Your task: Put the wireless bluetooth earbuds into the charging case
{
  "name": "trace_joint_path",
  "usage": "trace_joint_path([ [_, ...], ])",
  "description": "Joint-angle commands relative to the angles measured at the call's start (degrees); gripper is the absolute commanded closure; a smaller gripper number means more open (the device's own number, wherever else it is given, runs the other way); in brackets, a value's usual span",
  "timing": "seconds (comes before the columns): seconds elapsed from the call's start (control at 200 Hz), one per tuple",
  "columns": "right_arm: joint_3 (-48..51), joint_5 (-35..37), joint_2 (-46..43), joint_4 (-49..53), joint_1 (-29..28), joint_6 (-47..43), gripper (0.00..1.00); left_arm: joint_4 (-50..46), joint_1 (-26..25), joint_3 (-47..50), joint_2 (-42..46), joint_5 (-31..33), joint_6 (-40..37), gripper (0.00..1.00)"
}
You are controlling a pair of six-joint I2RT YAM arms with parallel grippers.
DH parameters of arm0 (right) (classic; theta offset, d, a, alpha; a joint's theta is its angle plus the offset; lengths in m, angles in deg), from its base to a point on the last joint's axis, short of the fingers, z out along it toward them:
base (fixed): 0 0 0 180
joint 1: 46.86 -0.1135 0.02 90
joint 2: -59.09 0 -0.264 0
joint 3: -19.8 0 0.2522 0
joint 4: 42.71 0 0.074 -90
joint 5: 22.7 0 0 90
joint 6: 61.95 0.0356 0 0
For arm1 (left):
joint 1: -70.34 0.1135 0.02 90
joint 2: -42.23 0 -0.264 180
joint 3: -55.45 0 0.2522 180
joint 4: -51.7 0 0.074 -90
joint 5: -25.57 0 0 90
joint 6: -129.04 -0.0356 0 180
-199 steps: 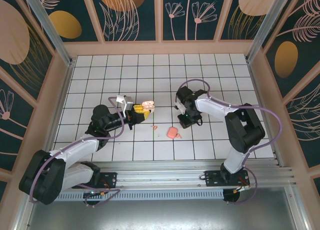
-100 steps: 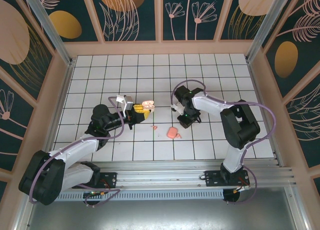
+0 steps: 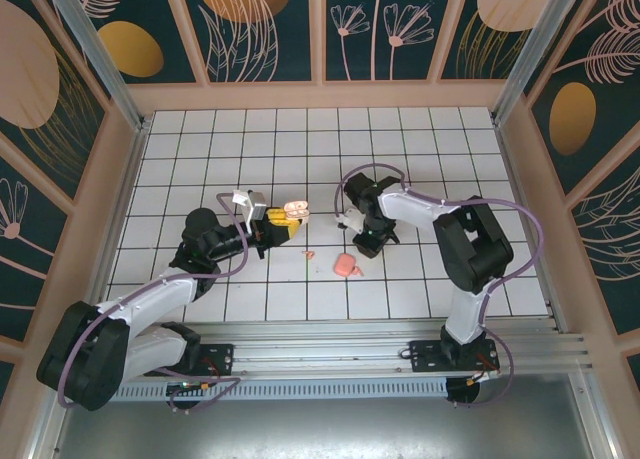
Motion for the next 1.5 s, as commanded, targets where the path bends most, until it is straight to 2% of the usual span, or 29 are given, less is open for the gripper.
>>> trace_joint_path([
  [0.0,-1.91,0.87,0.82,-0.68,-0.83,-5.19,0.77,0.02,-0.17,-1.56,1.15,-0.80,-1.31,0.88],
  [0.385,-1.50,-0.91,-0.32,-0.34,-1.21,-16.93,0.76,-0.42,-0.13,-1.54,1.25,-0.40,-1.90,0.88],
  [0.576,-0.50,-1.96,-0.71,-0.65,-1.16,-18.44,0.73,-0.92,-0.17,-1.59,1.42,-0.50,-2.19,0.88],
  [0.691,-0.82,-1.16,-1.39,-2.14,-1.06,-15.60,0.66,-0.89,-0.11,-1.65,1.42,-0.55,-2.16,0.88],
  [0.811,-3.50,-4.04,-3.11,-2.68,0.14,-6.72,0.59,-0.97,-0.13,-1.61,1.67,-0.44,-2.26,0.88],
  [0.941,-3.61,-7.66,-6.77,-4.34,1.63,7.90,0.57,-0.96,-0.20,-1.52,1.79,-0.33,-2.24,0.88],
  [1.021,-3.27,-8.56,-8.98,-4.36,1.71,19.38,0.57,-0.92,-0.17,-1.52,1.63,-0.36,-2.17,0.88],
  [1.206,-2.91,-4.63,-12.19,-0.24,2.39,51.05,0.57,-0.03,-0.17,-1.60,0.64,-0.61,-1.78,0.88],
  [1.281,-0.61,-4.50,-13.73,0.07,2.38,61.03,0.58,0.67,-0.17,-1.60,0.21,-0.76,-1.53,0.88],
  [1.366,2.69,-4.75,-15.08,-0.73,2.40,67.66,0.58,1.55,-0.13,-1.32,-0.03,-0.78,-1.09,0.88],
  [1.496,7.58,-6.50,-15.66,-4.99,2.48,72.31,0.61,1.85,-0.16,-1.29,-0.25,-0.80,-0.92,0.88],
])
